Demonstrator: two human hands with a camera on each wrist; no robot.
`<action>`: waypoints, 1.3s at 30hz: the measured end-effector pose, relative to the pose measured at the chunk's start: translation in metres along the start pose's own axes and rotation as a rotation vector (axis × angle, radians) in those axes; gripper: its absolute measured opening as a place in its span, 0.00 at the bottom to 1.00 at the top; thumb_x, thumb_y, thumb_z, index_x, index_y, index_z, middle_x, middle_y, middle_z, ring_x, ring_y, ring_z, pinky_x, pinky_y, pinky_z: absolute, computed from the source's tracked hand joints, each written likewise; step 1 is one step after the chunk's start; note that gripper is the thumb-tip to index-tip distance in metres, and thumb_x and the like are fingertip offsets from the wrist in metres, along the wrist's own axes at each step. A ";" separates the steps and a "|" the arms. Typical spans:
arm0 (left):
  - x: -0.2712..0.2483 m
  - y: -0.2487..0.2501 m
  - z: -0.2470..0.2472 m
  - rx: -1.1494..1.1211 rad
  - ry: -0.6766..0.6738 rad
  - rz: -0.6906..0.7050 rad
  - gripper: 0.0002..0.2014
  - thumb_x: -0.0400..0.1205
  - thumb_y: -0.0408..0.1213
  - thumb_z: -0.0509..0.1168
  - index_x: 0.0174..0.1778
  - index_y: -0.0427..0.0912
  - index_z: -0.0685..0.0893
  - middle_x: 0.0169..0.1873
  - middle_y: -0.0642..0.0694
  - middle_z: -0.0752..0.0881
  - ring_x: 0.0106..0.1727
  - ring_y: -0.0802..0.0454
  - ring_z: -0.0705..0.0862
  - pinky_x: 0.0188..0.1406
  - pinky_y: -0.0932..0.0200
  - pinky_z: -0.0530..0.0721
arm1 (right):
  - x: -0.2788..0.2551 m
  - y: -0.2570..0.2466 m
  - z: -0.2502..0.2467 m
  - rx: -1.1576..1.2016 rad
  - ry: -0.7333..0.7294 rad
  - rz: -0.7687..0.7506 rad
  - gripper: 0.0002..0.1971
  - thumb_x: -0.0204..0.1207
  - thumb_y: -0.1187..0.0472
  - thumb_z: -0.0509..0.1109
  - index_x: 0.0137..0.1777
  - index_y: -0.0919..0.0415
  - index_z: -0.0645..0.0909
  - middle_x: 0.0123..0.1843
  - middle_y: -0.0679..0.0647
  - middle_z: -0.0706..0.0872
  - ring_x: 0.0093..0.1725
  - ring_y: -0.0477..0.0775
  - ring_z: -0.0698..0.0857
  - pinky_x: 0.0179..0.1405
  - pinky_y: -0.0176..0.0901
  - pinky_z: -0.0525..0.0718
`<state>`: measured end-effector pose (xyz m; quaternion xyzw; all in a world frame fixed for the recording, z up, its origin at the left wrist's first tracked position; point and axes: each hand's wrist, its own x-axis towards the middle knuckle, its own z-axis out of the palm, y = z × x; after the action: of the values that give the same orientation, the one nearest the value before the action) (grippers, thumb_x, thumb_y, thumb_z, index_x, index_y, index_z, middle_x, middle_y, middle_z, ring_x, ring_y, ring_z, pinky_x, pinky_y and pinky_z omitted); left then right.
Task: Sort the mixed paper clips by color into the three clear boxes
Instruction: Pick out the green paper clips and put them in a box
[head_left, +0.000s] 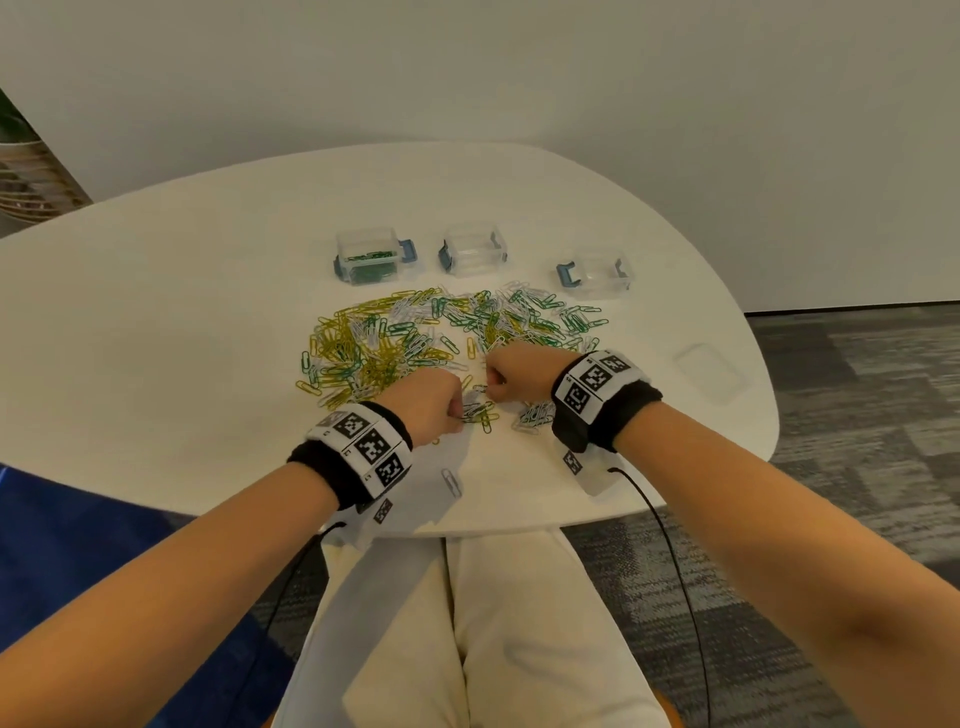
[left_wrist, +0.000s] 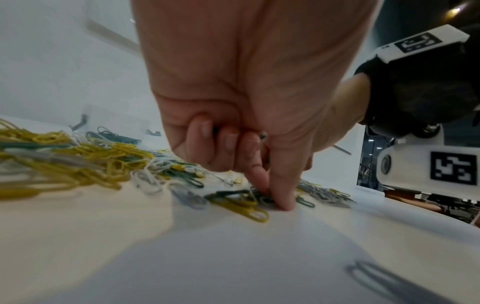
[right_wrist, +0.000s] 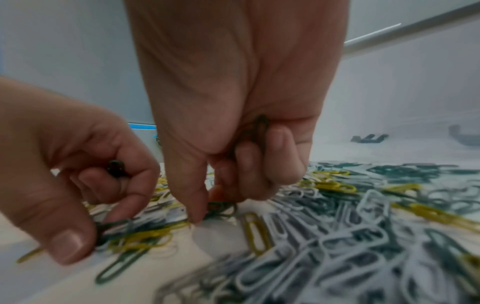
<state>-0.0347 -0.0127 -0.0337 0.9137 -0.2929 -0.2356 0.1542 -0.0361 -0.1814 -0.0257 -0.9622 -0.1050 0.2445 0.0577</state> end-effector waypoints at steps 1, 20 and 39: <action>-0.001 -0.003 -0.001 -0.017 0.013 -0.007 0.08 0.78 0.39 0.71 0.50 0.41 0.83 0.45 0.47 0.81 0.46 0.49 0.80 0.42 0.60 0.75 | -0.002 0.003 0.001 0.014 0.003 0.006 0.08 0.80 0.58 0.64 0.42 0.61 0.74 0.37 0.56 0.78 0.37 0.54 0.75 0.33 0.41 0.72; -0.004 -0.015 0.003 0.015 0.034 0.068 0.05 0.79 0.39 0.68 0.46 0.47 0.79 0.40 0.52 0.78 0.42 0.50 0.80 0.36 0.59 0.73 | -0.031 -0.007 0.036 0.636 0.177 0.152 0.15 0.81 0.51 0.68 0.35 0.59 0.79 0.28 0.50 0.76 0.25 0.45 0.73 0.31 0.38 0.71; -0.003 -0.026 -0.010 -1.514 -0.067 -0.218 0.09 0.78 0.31 0.48 0.35 0.41 0.72 0.28 0.45 0.74 0.26 0.51 0.69 0.19 0.63 0.66 | -0.064 0.005 0.005 0.344 0.102 0.029 0.07 0.71 0.61 0.77 0.48 0.58 0.86 0.32 0.42 0.74 0.31 0.40 0.72 0.30 0.33 0.68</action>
<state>-0.0197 0.0105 -0.0347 0.5749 0.0355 -0.4135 0.7051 -0.0925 -0.2007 -0.0015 -0.9507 -0.0449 0.2105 0.2232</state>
